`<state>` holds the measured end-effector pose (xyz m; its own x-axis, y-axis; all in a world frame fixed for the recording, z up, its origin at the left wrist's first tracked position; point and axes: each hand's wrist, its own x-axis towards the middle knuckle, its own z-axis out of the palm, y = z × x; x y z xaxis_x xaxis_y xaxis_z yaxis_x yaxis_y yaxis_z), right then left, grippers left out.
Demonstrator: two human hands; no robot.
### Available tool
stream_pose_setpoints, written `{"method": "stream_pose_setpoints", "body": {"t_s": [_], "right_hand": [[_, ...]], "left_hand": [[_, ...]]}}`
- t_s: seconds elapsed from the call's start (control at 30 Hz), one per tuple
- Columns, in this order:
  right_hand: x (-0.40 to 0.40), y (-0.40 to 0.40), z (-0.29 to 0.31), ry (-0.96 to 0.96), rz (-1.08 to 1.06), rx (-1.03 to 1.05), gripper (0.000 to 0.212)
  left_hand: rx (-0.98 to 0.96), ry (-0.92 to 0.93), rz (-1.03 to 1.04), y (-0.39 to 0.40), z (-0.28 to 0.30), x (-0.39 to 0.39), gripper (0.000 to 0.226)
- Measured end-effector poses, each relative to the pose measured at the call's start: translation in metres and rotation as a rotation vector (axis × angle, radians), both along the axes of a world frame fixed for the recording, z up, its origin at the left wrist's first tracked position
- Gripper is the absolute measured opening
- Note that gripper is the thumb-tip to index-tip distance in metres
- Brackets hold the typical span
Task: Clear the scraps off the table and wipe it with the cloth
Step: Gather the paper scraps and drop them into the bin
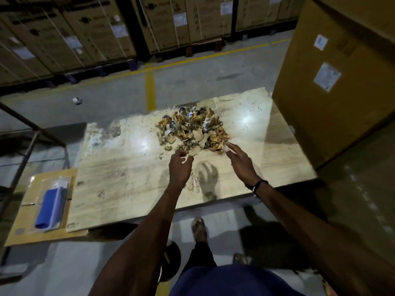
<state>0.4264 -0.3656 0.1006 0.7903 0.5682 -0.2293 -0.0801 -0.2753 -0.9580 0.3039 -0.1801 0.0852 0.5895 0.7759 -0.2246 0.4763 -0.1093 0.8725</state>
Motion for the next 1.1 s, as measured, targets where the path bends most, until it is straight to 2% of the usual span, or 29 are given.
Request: {"method": "stream_pose_setpoints", "body": {"t_s": [0.2, 0.47, 0.63, 0.77, 0.83, 0.93, 1.1], "right_hand": [[0.034, 0.054, -0.021, -0.125, 0.056, -0.147, 0.04], [0.081, 0.115, -0.062, -0.311, 0.156, -0.351, 0.044], [0.109, 0.145, -0.105, -0.352, 0.246, -0.521, 0.058], [0.114, 0.153, -0.132, -0.417, 0.415, -0.621, 0.066], [0.107, 0.148, -0.138, -0.441, 0.469, -0.622, 0.067], [0.088, 0.137, -0.136, -0.452, 0.514, -0.569, 0.058], [0.065, 0.114, -0.123, -0.402, 0.49, -0.503, 0.052]], "left_hand": [[0.176, 0.19, -0.331, 0.061, -0.022, 0.042, 0.051], [0.37, 0.358, -0.594, 0.122, -0.056, 0.111, 0.081], [0.441, 0.406, -0.762, 0.144, -0.084, 0.144, 0.075], [0.451, 0.441, -0.871, 0.151, -0.112, 0.136, 0.071], [0.49, 0.452, -0.892, 0.149, -0.122, 0.126, 0.067], [0.511, 0.451, -0.87, 0.139, -0.123, 0.107, 0.063], [0.465, 0.378, -0.817, 0.122, -0.114, 0.067, 0.064]]}}
